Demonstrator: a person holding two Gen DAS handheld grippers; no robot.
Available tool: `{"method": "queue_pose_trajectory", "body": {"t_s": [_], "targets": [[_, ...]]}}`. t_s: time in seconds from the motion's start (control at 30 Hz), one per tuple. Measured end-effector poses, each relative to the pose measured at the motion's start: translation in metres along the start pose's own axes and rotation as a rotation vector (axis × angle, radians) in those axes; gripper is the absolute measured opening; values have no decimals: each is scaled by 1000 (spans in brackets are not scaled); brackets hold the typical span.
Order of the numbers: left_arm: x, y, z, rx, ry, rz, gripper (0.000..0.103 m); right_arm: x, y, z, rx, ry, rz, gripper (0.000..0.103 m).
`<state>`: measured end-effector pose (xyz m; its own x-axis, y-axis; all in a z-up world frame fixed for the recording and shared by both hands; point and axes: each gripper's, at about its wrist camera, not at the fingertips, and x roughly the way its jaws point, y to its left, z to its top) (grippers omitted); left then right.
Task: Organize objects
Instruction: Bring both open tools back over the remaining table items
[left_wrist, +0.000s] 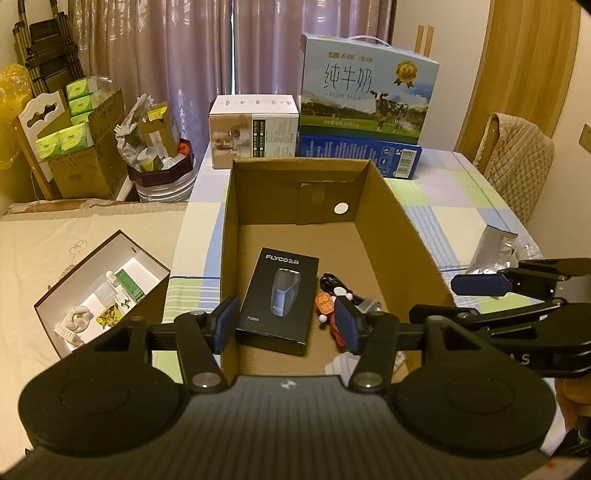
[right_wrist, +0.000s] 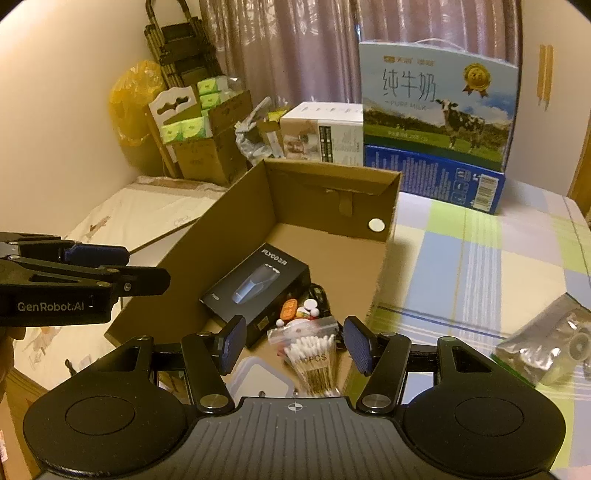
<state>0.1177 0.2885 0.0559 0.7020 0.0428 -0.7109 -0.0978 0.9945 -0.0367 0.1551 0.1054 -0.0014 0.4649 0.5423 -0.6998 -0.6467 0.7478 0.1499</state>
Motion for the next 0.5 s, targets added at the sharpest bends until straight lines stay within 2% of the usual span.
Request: {"method": "queue_pose_trajectory", "body": {"t_s": [0.27,0.33,0.5], "targets": [[-22,-23,-1,0,-22,-25,59,-48,-16,-13,21,-44,-25,56],[-28,-33,-2,10,-29,-37,64,-65,-28,-21,48,-57,-48,56],[-36,-63,-4,23,-38,-91,70,-102,-63,-45,117,-73,-113,56]]}}
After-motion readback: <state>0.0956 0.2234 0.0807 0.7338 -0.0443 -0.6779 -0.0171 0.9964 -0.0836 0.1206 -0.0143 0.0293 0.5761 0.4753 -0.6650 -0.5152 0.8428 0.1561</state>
